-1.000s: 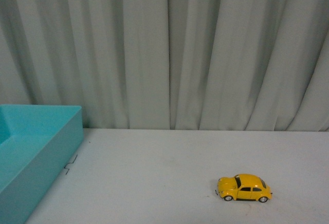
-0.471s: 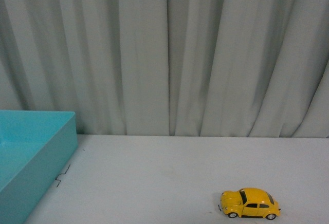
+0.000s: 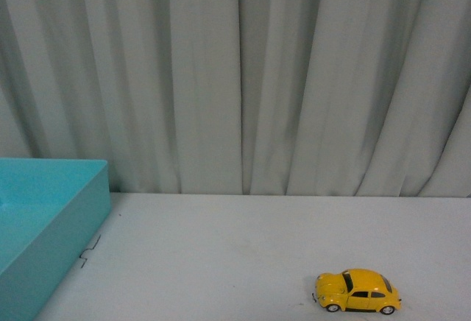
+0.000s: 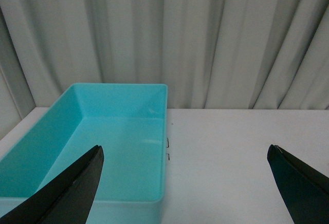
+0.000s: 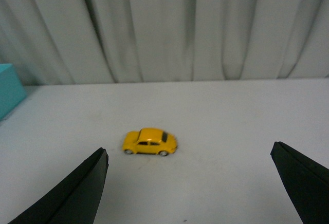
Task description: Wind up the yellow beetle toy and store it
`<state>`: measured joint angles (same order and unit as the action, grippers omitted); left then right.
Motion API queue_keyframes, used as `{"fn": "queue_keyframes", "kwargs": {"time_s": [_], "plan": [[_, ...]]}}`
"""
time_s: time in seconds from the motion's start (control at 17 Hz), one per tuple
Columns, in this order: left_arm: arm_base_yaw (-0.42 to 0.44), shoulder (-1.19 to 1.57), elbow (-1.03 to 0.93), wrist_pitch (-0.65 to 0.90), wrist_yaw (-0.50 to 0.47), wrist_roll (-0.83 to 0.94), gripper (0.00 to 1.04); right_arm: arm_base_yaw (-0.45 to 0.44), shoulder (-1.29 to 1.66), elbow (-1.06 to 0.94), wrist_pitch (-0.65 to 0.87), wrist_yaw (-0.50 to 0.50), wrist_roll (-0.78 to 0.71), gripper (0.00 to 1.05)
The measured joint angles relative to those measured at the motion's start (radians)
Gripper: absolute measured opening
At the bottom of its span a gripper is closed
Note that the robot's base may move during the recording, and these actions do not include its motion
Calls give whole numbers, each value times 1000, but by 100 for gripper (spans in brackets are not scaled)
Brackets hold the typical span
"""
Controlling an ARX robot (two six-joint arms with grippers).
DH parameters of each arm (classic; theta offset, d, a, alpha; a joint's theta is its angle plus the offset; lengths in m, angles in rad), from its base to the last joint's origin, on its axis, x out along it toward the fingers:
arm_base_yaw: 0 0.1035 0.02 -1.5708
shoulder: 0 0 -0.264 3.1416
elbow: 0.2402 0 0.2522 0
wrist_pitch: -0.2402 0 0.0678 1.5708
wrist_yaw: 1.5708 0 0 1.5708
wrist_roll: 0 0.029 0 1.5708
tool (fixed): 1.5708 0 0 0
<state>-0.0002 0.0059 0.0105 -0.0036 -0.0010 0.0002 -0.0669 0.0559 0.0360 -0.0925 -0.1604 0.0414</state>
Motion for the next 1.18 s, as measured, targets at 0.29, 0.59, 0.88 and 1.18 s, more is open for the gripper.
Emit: {"fn": "queue_keyframes", "kwargs": {"time_s": [0.29, 0.59, 0.88, 1.18], "plan": [[0, 0, 0, 0, 0, 0, 98, -442, 726, 100, 659, -441, 2, 98], [0, 0, 0, 0, 0, 0, 98, -294, 1798, 773, 813, -633, -220, 98], [0, 0, 0, 0, 0, 0, 98, -260, 1860, 868, 702, -690, -315, 98], [0, 0, 0, 0, 0, 0, 98, -180, 1975, 1116, 255, -793, -684, 98]]}}
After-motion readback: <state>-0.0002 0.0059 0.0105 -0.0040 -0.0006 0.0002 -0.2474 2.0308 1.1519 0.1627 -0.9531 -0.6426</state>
